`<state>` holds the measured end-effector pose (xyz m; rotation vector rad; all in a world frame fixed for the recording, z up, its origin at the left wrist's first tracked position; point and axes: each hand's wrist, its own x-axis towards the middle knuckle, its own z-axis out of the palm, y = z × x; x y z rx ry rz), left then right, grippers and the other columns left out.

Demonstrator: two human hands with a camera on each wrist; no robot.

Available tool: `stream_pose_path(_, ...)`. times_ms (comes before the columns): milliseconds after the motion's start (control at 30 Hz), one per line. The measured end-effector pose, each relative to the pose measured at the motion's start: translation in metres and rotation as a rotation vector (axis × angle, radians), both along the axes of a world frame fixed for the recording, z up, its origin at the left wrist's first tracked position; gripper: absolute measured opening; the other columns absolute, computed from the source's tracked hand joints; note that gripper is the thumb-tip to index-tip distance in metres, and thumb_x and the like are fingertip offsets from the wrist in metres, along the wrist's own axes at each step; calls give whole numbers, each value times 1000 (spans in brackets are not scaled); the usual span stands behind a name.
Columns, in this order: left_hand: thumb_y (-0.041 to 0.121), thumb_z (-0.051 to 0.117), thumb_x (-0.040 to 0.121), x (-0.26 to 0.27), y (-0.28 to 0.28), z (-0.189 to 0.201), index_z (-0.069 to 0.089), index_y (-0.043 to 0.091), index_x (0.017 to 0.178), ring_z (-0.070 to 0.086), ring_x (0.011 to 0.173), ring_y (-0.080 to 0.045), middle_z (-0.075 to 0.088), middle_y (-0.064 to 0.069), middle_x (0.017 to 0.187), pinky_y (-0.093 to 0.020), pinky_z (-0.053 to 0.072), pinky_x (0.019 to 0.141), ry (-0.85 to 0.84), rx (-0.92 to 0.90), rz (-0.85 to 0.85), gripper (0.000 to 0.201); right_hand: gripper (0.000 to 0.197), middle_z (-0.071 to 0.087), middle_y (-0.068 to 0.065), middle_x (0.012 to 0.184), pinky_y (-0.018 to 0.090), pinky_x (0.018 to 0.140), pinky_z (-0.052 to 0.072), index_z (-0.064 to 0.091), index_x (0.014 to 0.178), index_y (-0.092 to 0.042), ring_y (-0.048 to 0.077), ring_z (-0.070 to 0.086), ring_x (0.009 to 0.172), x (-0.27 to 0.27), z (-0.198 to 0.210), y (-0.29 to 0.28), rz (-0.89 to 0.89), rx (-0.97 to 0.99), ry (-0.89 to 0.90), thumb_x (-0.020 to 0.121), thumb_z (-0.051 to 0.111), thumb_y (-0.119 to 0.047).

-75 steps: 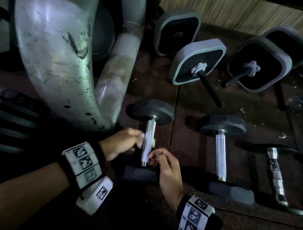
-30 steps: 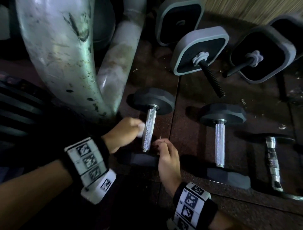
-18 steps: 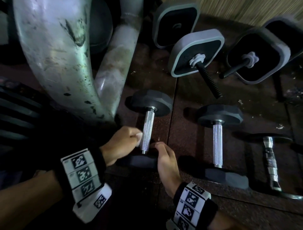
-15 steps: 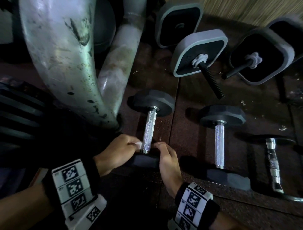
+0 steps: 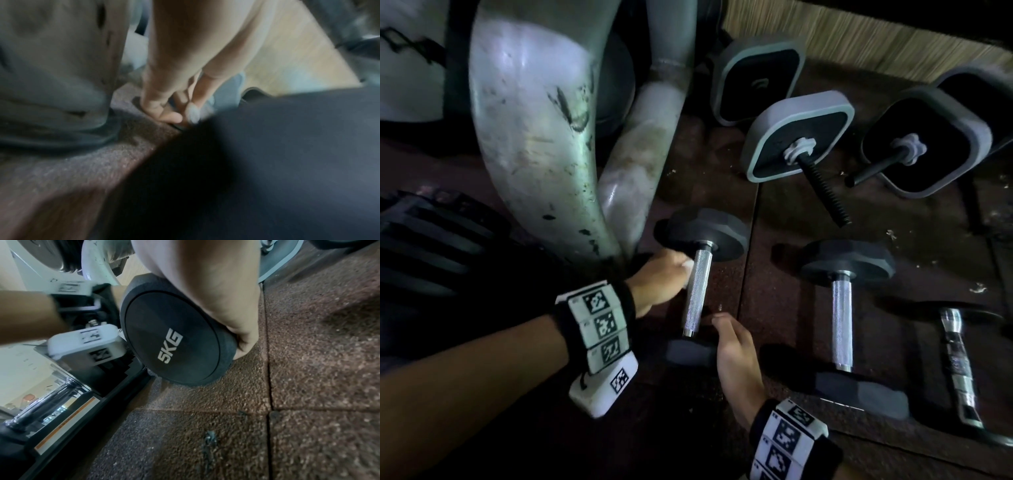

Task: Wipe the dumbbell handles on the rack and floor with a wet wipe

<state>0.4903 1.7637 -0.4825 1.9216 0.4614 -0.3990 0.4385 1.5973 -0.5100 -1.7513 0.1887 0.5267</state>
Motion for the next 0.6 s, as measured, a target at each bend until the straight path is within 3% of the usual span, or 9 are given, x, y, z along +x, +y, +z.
stream_pose_path(67,34,43,73,-18,0,3,68,-3,79,65,75,-25,72,-16,81,-40,52,80,57,59,-112,45,34,72,-4,86,36,88,49,71,84,-18,12,65,89,-1,-1,1,-11,18,-8,83,44,-38)
stream_pose_path(133,31,49,84,-39,3,3,65,5,73,58,71,-14,67,-6,75,-37,50,77,134,95,-242,32,23,71,-7,86,27,83,45,70,89,-21,5,63,84,-1,-1,0,-30,18,-35,90,50,-32)
stream_pose_path(200,21,54,97,-52,9,4,69,10,85,64,83,-10,73,2,87,-36,52,88,149,146,-311,22,13,70,-6,88,23,78,46,67,96,-29,3,62,80,-1,2,-3,-8,14,-79,94,55,-25)
stream_pose_path(300,19,57,98,-53,15,21,72,19,103,68,97,-8,74,5,99,-32,51,95,72,246,-307,16,22,66,-8,98,20,91,46,62,115,-42,5,62,98,9,10,-7,146,11,-197,93,61,-37)
stream_pose_path(367,22,61,97,-49,14,39,66,25,109,68,91,0,74,8,96,-22,52,88,-3,213,-237,14,28,61,-10,113,10,96,39,60,124,-44,0,56,113,23,21,-5,276,-4,-204,97,62,-39)
stream_pose_path(433,27,66,94,-48,12,56,55,30,113,68,85,3,74,6,92,-10,51,78,-60,150,-107,22,26,57,-10,123,3,95,35,67,122,-38,-8,51,117,39,39,-4,325,13,-151,97,62,-39)
stream_pose_path(533,28,71,90,-45,6,83,50,30,108,69,83,1,74,6,86,-10,50,75,-139,94,51,28,20,66,-8,118,13,93,43,75,106,-26,0,60,110,55,69,-6,387,96,-68,94,65,-39)
stream_pose_path(600,26,74,88,-43,-2,100,51,29,105,71,84,-5,73,4,90,-16,52,83,-176,34,87,29,19,71,-3,103,24,79,51,72,102,-14,9,65,93,60,93,-10,379,195,45,96,66,-30)
